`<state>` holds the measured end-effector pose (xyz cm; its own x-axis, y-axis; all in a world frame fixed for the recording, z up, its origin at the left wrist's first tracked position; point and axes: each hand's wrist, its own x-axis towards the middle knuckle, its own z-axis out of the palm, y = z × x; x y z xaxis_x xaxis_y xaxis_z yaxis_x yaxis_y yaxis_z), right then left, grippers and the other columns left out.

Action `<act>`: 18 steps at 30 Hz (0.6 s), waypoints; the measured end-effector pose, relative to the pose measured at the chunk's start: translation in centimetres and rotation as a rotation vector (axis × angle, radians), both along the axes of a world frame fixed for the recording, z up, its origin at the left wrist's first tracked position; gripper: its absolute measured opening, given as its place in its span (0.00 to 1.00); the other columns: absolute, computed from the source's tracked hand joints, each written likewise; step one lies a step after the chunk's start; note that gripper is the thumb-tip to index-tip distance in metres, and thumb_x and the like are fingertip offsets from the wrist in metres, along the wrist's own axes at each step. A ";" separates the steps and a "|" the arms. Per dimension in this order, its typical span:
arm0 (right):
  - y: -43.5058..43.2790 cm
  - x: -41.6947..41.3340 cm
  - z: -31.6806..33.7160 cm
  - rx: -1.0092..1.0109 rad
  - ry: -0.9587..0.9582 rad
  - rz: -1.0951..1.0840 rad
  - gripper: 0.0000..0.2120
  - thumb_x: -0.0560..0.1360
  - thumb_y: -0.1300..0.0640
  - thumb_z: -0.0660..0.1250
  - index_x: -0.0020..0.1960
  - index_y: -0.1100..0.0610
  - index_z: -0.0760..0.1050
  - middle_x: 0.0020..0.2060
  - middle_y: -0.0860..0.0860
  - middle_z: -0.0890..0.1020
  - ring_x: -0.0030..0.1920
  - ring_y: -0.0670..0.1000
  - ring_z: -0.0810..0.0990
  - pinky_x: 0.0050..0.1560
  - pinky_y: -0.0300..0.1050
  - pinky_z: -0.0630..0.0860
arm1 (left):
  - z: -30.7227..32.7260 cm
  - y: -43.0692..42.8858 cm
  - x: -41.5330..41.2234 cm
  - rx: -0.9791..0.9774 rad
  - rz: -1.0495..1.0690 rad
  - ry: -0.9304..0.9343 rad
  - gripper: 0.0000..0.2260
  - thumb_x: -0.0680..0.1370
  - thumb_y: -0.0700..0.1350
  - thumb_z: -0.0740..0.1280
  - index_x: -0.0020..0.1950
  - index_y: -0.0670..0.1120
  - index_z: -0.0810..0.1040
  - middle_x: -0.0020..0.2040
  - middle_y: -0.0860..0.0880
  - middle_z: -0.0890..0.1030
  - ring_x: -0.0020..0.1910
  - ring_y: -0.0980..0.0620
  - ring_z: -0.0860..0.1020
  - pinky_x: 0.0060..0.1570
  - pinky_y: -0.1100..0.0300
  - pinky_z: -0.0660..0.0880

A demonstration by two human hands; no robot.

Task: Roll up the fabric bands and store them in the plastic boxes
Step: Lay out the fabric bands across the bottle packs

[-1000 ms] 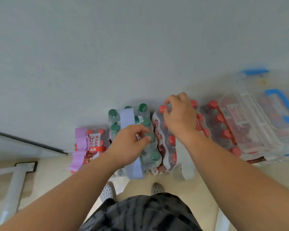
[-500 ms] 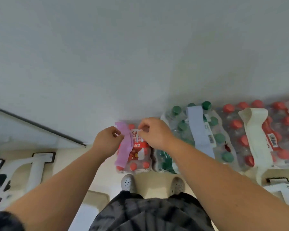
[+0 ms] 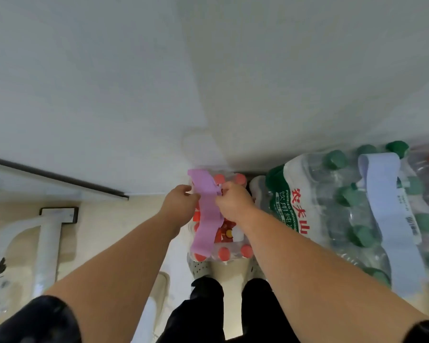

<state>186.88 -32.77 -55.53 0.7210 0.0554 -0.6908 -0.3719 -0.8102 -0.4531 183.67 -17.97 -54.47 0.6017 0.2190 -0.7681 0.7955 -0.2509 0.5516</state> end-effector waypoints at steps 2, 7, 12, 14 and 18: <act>0.6 -0.2 -1.0 -0.035 -0.052 -0.017 0.08 0.79 0.52 0.63 0.51 0.54 0.78 0.44 0.53 0.81 0.43 0.55 0.80 0.45 0.48 0.80 | -0.5 0.2 0.1 -0.029 0.013 -0.011 0.19 0.80 0.43 0.62 0.71 0.44 0.73 0.49 0.50 0.81 0.44 0.52 0.79 0.40 0.59 0.72; 2.2 -0.6 -0.8 0.038 -0.021 -0.066 0.16 0.80 0.43 0.64 0.50 0.56 0.81 0.39 0.51 0.81 0.39 0.53 0.79 0.34 0.43 0.71 | 0.5 -0.2 0.3 -0.201 0.061 -0.028 0.08 0.80 0.41 0.64 0.49 0.49 0.83 0.45 0.46 0.82 0.42 0.48 0.77 0.43 0.56 0.74; 1.8 -1.7 2.8 0.238 -0.118 -0.160 0.09 0.78 0.56 0.67 0.39 0.54 0.72 0.33 0.49 0.75 0.33 0.49 0.72 0.34 0.44 0.69 | 3.6 -0.4 -1.1 -0.273 0.150 -0.052 0.10 0.80 0.46 0.64 0.55 0.45 0.83 0.49 0.43 0.85 0.45 0.43 0.83 0.50 0.45 0.79; 0.9 -2.8 5.0 0.301 -0.125 -0.155 0.07 0.76 0.59 0.69 0.42 0.53 0.73 0.35 0.50 0.76 0.35 0.48 0.73 0.39 0.46 0.72 | 5.7 -0.6 -1.8 -0.306 0.167 -0.053 0.11 0.81 0.50 0.64 0.52 0.45 0.83 0.40 0.48 0.84 0.38 0.50 0.82 0.41 0.53 0.76; -1.4 -5.3 10.5 0.438 -0.143 -0.206 0.17 0.73 0.60 0.71 0.59 0.47 0.77 0.45 0.51 0.84 0.46 0.51 0.83 0.52 0.52 0.81 | 10.7 -1.2 -3.8 -0.385 0.098 -0.076 0.17 0.83 0.54 0.59 0.49 0.47 0.84 0.40 0.49 0.85 0.33 0.56 0.80 0.40 0.58 0.72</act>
<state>181.56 -34.22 -45.00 0.8330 0.1646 -0.5283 -0.4135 -0.4493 -0.7919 179.89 -19.19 -43.76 0.6503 -0.0174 -0.7595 0.7589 0.0602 0.6484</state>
